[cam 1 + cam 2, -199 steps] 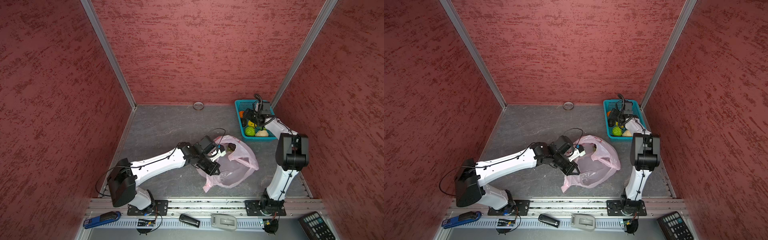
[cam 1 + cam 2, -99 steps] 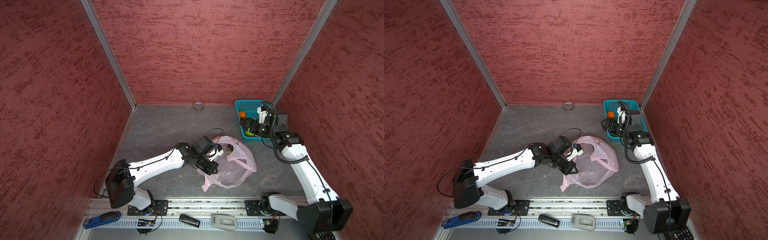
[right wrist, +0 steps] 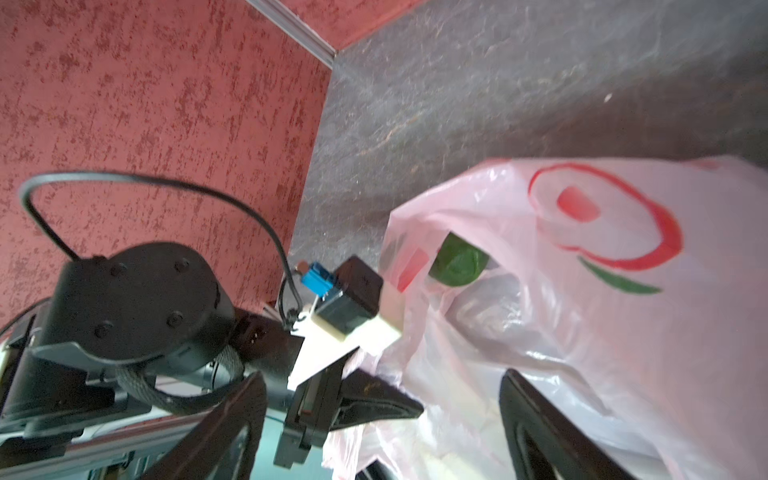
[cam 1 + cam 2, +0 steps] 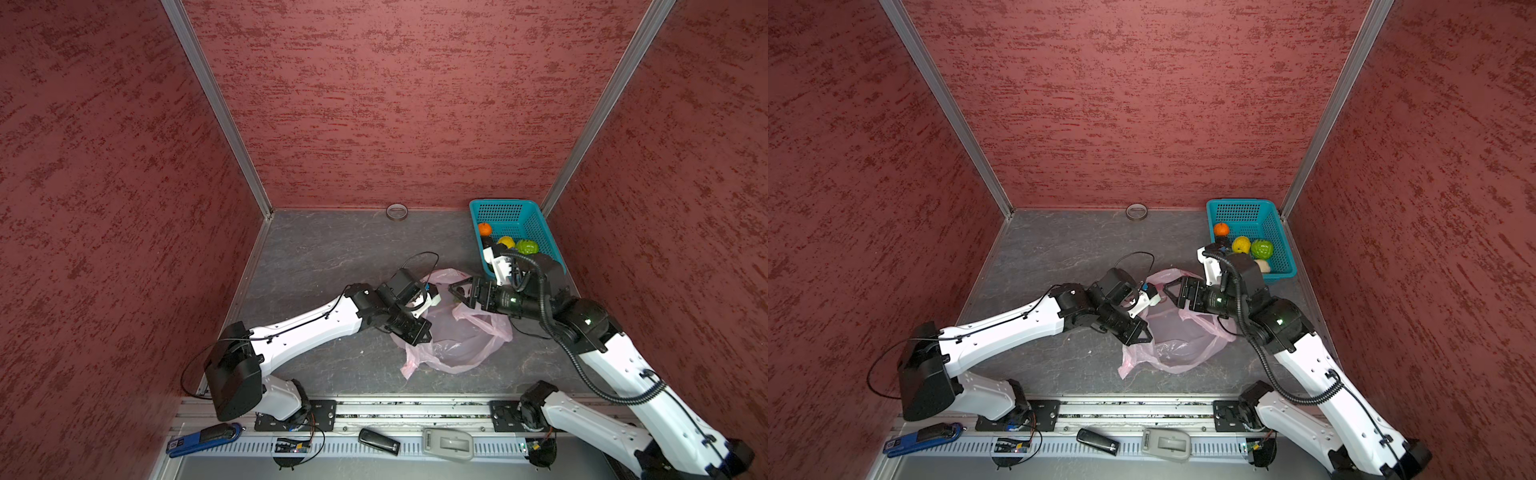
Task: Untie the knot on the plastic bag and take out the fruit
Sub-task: 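Move the right gripper back from the basket into the pink bag opening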
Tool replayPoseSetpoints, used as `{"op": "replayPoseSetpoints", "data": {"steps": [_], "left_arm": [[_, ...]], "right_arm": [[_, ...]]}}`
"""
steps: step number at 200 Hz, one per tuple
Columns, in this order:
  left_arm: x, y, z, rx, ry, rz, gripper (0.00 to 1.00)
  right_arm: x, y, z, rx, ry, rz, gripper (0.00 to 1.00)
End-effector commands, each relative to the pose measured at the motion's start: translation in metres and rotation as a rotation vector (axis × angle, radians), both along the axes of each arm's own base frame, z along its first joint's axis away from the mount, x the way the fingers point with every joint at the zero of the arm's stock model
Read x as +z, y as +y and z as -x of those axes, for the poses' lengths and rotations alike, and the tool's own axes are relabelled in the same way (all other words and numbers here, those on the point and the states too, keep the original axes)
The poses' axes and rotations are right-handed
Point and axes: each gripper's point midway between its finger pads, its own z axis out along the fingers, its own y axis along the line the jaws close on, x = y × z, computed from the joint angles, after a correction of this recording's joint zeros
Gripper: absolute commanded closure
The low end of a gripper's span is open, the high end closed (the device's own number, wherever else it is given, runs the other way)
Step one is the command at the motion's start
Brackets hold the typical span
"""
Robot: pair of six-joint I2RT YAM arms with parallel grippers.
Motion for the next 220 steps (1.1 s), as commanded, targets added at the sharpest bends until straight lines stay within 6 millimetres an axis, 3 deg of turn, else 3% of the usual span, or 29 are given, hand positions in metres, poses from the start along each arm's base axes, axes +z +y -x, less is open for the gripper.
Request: {"op": "replayPoseSetpoints", "data": {"steps": [1, 50, 129, 151, 172, 194, 220], "left_arm": [[0.002, 0.008, -0.001, -0.001, -0.027, 0.0, 1.0], [0.001, 0.014, 0.001, 0.003, -0.037, 0.004, 1.0], [-0.007, 0.029, 0.013, -0.038, -0.035, -0.031, 1.0], [-0.012, 0.034, 0.015, -0.044, -0.019, -0.055, 1.0], [-0.013, 0.038, 0.016, -0.043, -0.026, -0.07, 1.0], [-0.012, 0.041, 0.015, -0.033, -0.041, -0.072, 1.0], [-0.014, 0.041, 0.012, -0.014, -0.067, -0.076, 1.0]], "right_arm": [[-0.027, 0.003, 0.004, -0.056, 0.079, 0.016, 0.13], [-0.099, 0.024, -0.002, -0.048, 0.115, 0.078, 0.17], [-0.17, 0.06, -0.058, -0.127, 0.059, 0.128, 0.21], [-0.19, 0.04, -0.071, -0.251, 0.065, 0.214, 0.21], [-0.203, 0.004, -0.069, -0.39, 0.078, 0.327, 0.21], [-0.212, -0.031, -0.055, -0.483, 0.104, 0.421, 0.21], [-0.221, -0.058, -0.037, -0.543, 0.157, 0.491, 0.22]]}}
